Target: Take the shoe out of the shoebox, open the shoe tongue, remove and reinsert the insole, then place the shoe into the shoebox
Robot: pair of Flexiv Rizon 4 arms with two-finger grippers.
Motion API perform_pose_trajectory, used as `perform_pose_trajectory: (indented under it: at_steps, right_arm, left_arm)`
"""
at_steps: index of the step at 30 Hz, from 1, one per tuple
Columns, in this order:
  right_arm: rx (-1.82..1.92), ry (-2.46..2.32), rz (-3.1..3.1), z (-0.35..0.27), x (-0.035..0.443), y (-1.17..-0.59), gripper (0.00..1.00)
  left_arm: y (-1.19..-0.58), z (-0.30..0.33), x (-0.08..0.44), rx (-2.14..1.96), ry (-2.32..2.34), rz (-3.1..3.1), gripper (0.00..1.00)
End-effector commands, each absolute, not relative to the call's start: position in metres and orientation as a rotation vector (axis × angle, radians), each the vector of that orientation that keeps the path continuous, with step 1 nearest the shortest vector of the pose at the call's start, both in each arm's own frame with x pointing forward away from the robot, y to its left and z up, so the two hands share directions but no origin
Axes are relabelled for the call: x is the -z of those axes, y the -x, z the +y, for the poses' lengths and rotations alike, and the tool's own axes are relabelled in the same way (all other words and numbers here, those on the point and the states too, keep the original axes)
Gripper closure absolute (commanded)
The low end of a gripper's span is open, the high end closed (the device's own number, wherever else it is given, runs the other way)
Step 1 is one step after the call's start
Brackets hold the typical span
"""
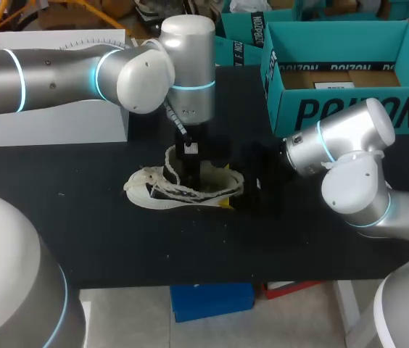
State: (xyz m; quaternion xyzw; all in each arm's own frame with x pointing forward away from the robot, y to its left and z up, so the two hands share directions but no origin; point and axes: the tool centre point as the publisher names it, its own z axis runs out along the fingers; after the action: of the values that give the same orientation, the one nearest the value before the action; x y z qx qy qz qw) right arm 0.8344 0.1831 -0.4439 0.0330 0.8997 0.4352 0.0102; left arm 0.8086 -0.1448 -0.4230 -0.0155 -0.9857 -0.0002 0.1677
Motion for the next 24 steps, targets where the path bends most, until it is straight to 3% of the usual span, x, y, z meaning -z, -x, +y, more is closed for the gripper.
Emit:
perform_pose_trajectory:
  at_steps: [1, 24]
  right_arm:
    - [-1.356, -0.107, 2.808, 0.184, 0.445, -0.835, 1.00]
    - [-1.356, -0.107, 2.808, 0.184, 0.445, -0.835, 1.00]
  left_arm:
    - [-0.793, -0.143, 0.453, 0.085, -0.005, -2.929, 0.64]
    - [-0.807, -0.105, 0.473, 0.243, -0.212, -3.531, 0.69]
